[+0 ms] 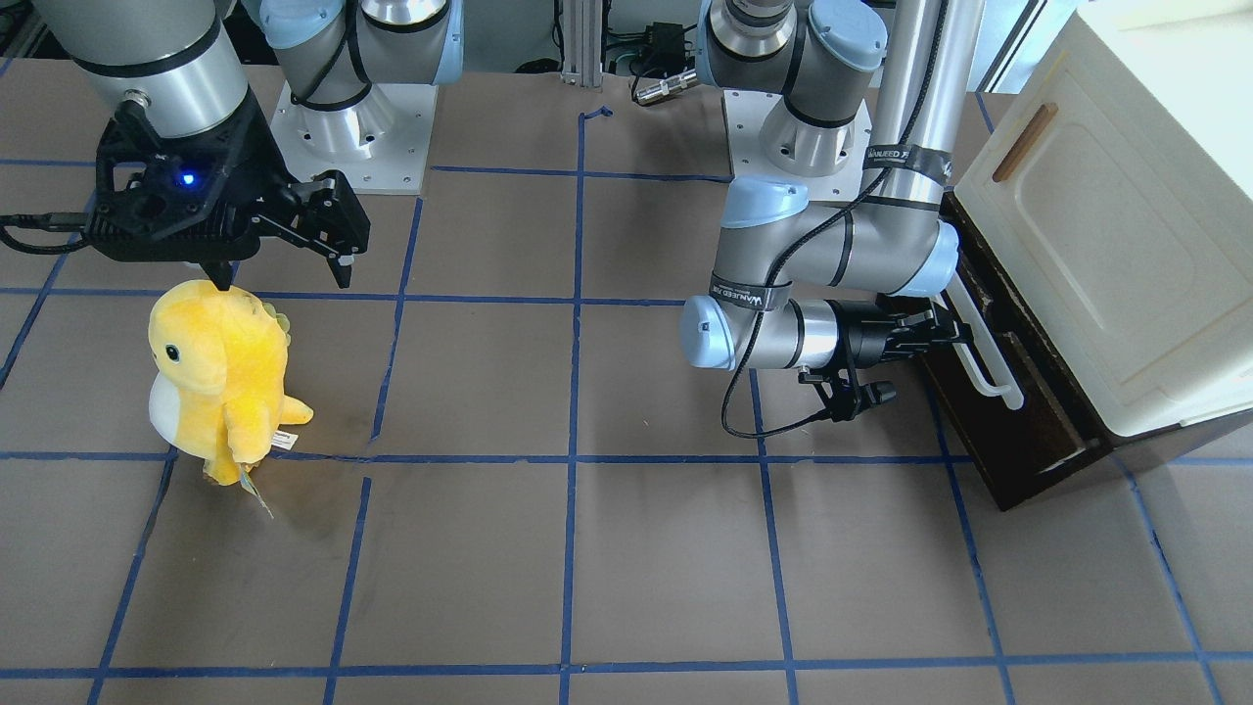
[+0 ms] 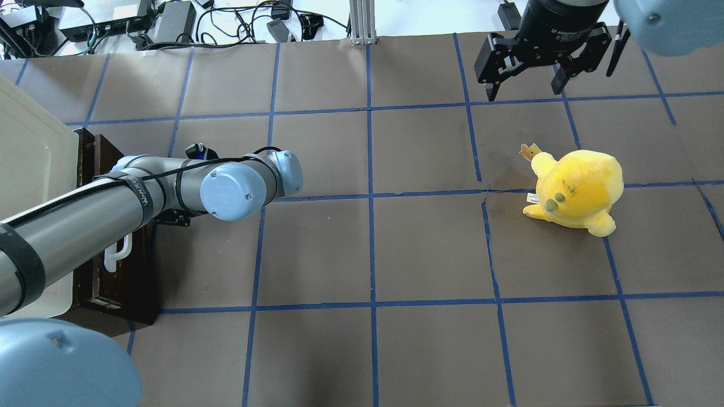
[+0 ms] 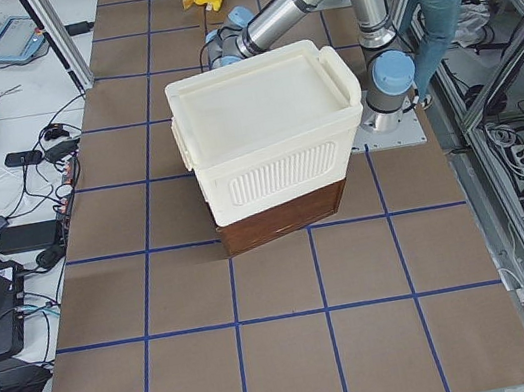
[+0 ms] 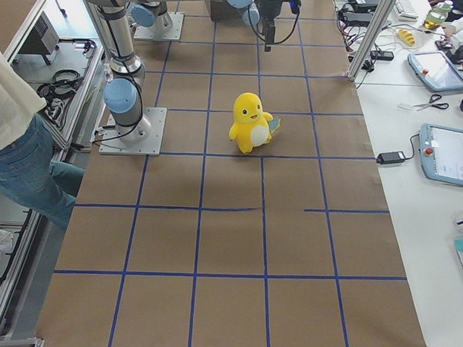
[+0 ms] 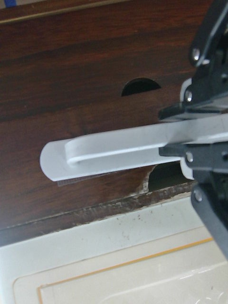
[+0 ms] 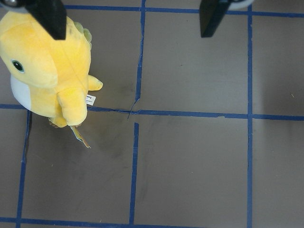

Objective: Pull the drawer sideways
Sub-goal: 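Pull the handle with the left gripper, sliding the drawer outward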

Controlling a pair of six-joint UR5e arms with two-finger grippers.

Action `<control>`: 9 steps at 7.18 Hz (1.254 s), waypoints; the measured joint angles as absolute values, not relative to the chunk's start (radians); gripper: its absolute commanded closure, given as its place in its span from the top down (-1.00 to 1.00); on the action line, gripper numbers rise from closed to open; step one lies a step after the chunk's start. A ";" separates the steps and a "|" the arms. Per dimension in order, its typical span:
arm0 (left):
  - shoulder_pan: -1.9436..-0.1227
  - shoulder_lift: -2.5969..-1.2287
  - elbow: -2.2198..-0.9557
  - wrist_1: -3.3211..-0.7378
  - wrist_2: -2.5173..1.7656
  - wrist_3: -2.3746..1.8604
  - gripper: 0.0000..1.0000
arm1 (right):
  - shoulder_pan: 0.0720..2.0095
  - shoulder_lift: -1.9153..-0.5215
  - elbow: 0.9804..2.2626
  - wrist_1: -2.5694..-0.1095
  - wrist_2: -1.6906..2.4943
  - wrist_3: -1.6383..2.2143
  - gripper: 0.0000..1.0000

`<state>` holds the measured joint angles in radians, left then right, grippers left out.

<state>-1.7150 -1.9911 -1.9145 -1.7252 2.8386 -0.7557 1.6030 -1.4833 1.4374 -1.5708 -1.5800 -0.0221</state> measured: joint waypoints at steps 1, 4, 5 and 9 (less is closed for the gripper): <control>-1.722 -1.991 -1.912 -1.725 2.838 -0.756 -0.76 | 1.603 -1.483 1.437 -1.571 -1.580 -0.022 1.00; -1.734 -1.991 -1.907 -1.726 2.834 -0.756 -0.76 | 1.603 -1.483 1.437 -1.571 -1.580 -0.022 1.00; -1.742 -1.991 -1.904 -1.726 2.831 -0.756 -0.75 | 1.603 -1.483 1.437 -1.571 -1.580 -0.022 1.00; -1.775 -1.995 -1.884 -1.727 2.815 -0.754 -0.74 | 1.603 -1.483 1.437 -1.571 -1.580 -0.021 1.00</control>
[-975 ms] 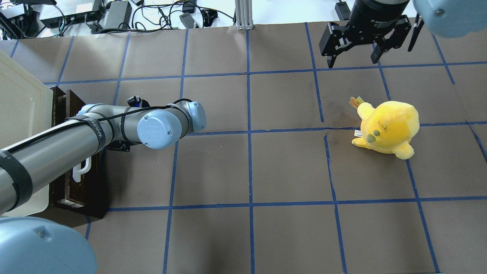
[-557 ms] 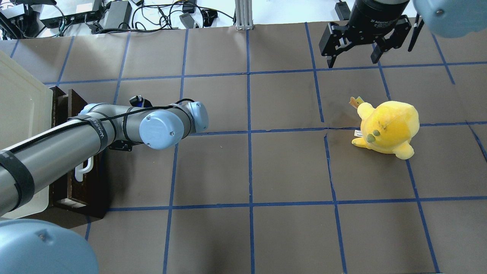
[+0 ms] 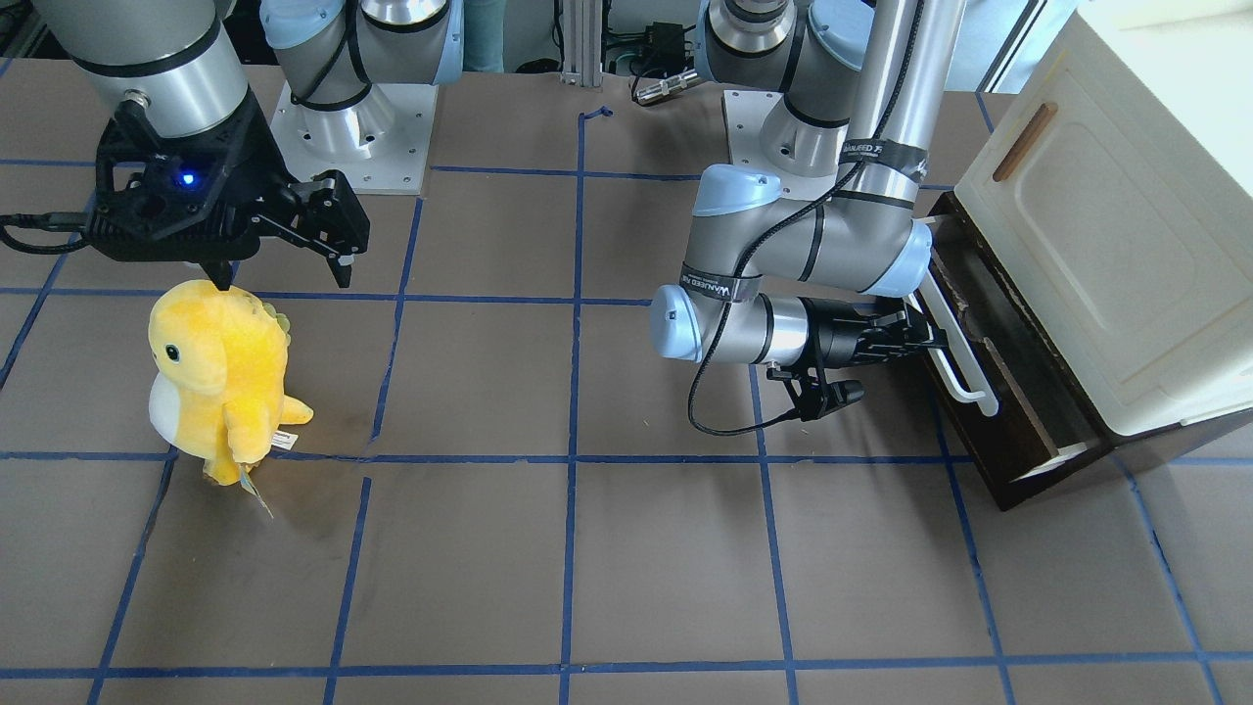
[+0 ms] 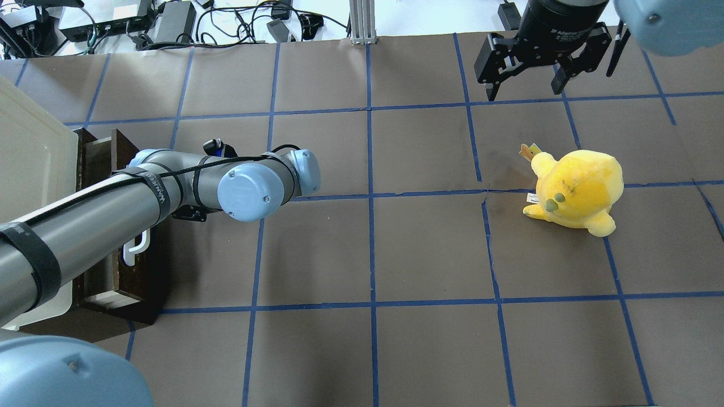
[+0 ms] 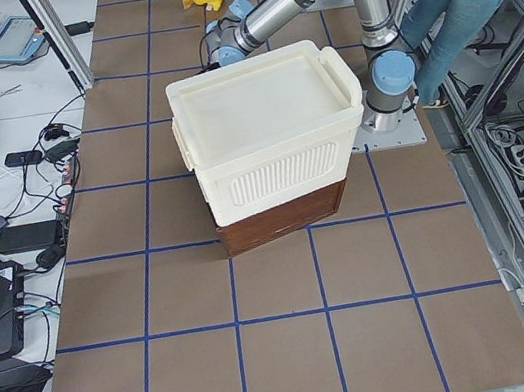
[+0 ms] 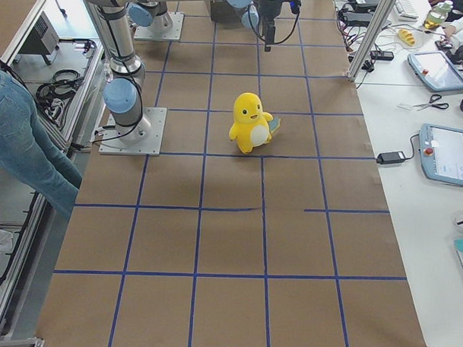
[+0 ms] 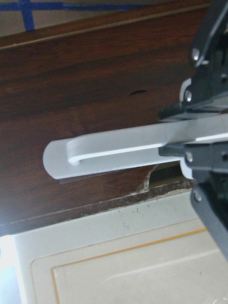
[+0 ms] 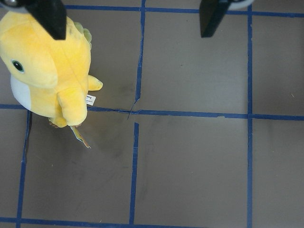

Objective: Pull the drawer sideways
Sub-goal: 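Pull the handle with the left gripper, sliding the drawer outward, then keep pulling the drawer open with the left gripper along its track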

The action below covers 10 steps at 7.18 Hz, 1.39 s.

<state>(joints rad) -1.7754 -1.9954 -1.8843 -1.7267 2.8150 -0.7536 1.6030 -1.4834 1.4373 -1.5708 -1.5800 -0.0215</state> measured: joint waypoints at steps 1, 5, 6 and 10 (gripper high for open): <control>-1.780 -1.996 -1.883 -1.727 2.814 -0.753 -0.74 | 1.603 -1.483 1.437 -1.571 -1.580 -0.021 1.00; -1.799 -1.998 -1.874 -1.727 2.810 -0.749 -0.74 | 1.603 -1.483 1.437 -1.571 -1.580 -0.022 1.00; -1.801 -1.999 -1.870 -1.727 2.806 -0.746 -0.74 | 1.603 -1.483 1.437 -1.571 -1.580 -0.021 1.00; -1.816 -2.002 -1.859 -1.728 2.796 -0.741 -0.74 | 1.603 -1.483 1.437 -1.571 -1.580 -0.021 1.00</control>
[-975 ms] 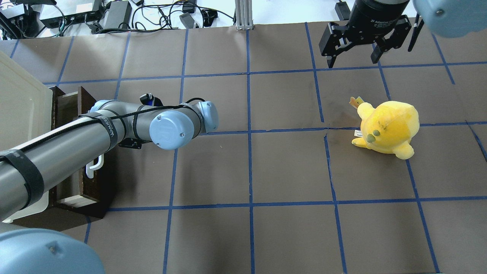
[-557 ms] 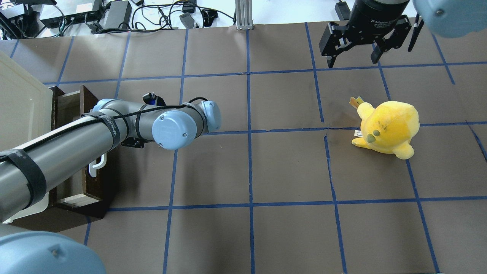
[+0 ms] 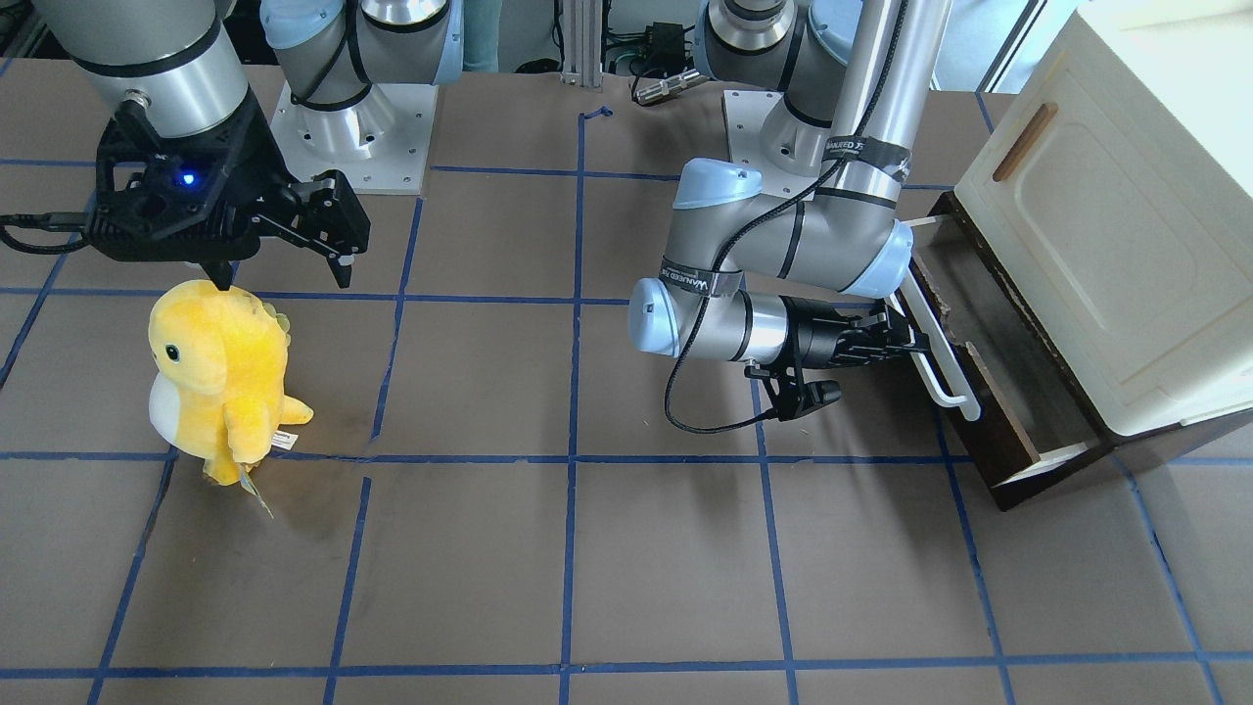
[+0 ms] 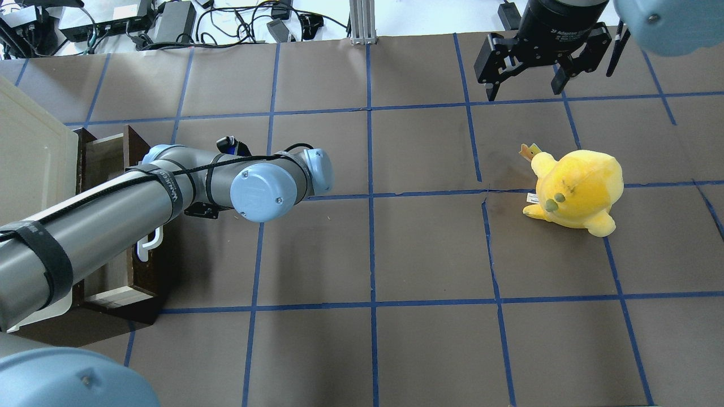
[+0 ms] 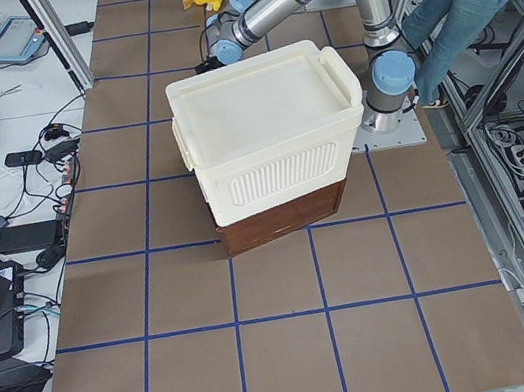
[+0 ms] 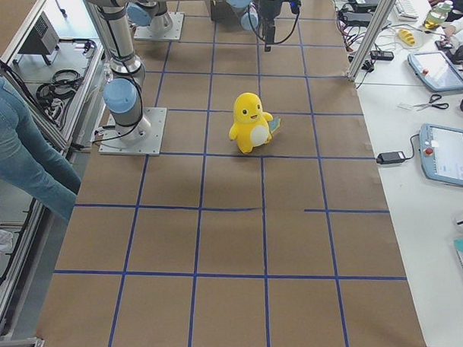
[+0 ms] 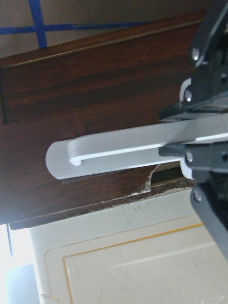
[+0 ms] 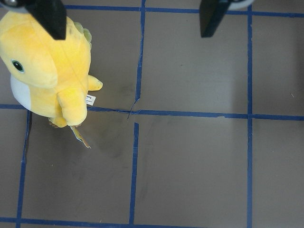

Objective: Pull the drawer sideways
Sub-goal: 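Keep pulling the drawer open with the left gripper along its track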

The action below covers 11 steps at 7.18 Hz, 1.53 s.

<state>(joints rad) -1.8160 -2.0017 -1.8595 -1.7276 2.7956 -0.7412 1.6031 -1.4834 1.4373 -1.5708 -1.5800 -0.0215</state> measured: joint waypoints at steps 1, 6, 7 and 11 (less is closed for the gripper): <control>-1.818 -2.003 -1.855 -1.728 2.786 -0.741 -0.74 | 1.603 -1.483 1.437 -1.571 -1.580 -0.021 1.00; -1.831 -2.006 -1.825 -1.743 2.760 -0.737 -0.74 | 1.603 -1.483 1.437 -1.571 -1.580 -0.022 1.00; -1.832 -2.007 -1.819 -1.750 2.756 -0.737 -0.74 | 1.603 -1.483 1.437 -1.571 -1.580 -0.022 1.00; -1.846 -2.010 -1.808 -1.756 2.754 -0.735 -0.74 | 1.603 -1.483 1.437 -1.571 -1.580 -0.022 1.00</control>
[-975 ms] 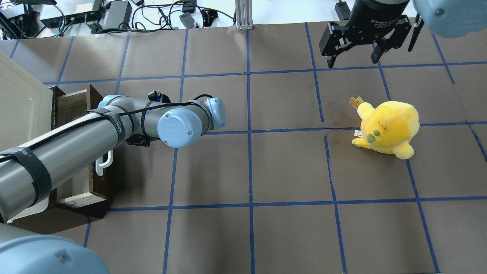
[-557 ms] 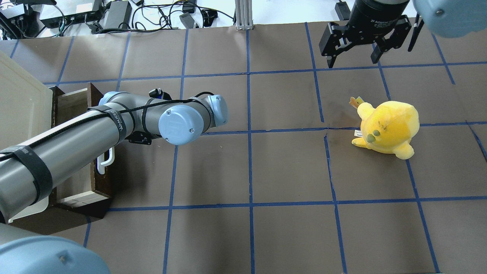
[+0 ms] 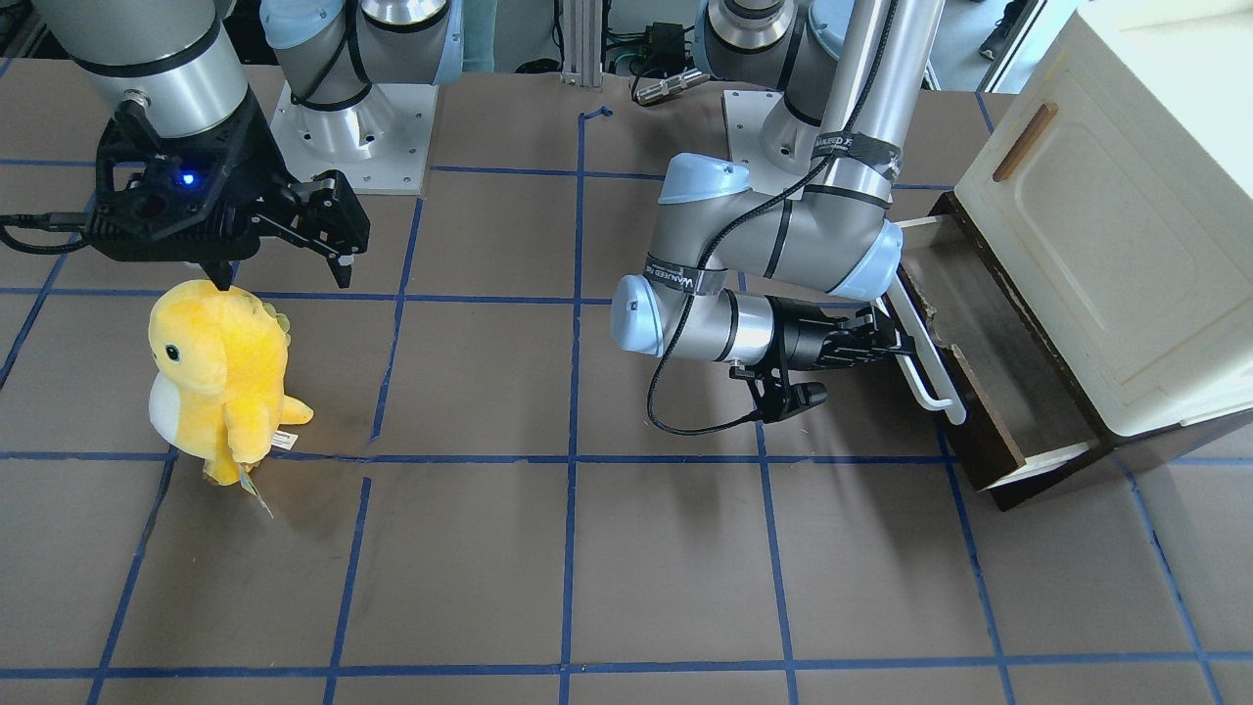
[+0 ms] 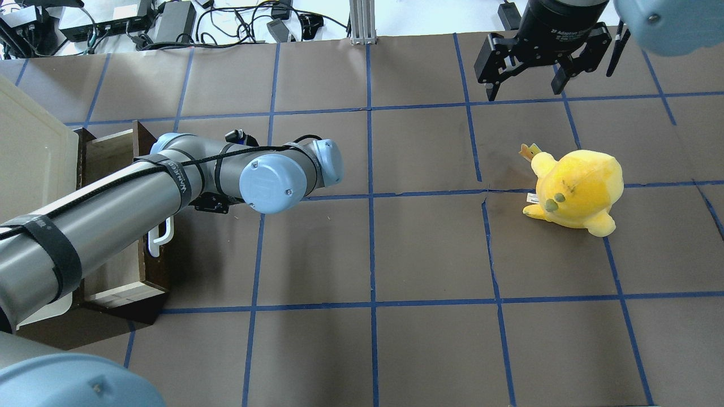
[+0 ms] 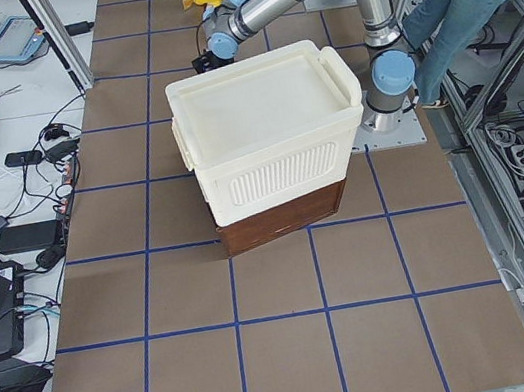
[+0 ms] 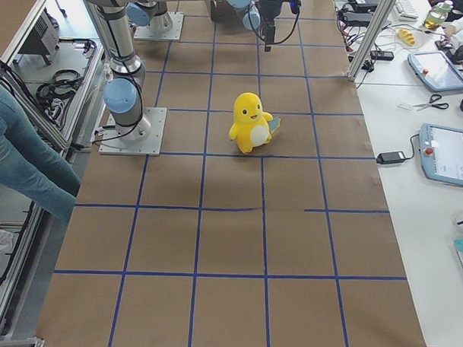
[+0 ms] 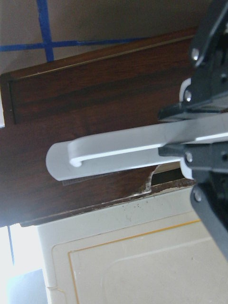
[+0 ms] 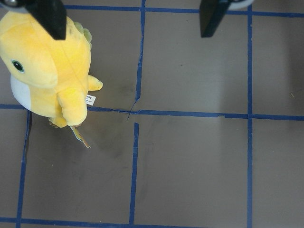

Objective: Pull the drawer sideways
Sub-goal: 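Keep pulling the drawer open with the left gripper along its track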

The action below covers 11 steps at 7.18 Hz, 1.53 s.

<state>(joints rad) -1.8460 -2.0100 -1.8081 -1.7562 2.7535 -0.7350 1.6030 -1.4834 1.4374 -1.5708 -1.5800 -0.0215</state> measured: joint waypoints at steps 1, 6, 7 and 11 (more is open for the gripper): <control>-1.851 -2.011 -1.807 -1.756 2.754 -0.735 -0.74 | 1.603 -1.483 1.437 -1.571 -1.580 -0.021 1.00; -1.870 -2.013 -1.803 -1.755 2.757 -0.724 -0.74 | 1.603 -1.483 1.437 -1.571 -1.580 -0.022 1.00; -1.872 -2.013 -1.801 -1.755 2.757 -0.722 -0.74 | 1.603 -1.483 1.437 -1.571 -1.580 -0.022 1.00; -1.893 -2.014 -1.798 -1.755 2.761 -0.708 -0.73 | 1.603 -1.483 1.437 -1.571 -1.580 -0.021 1.00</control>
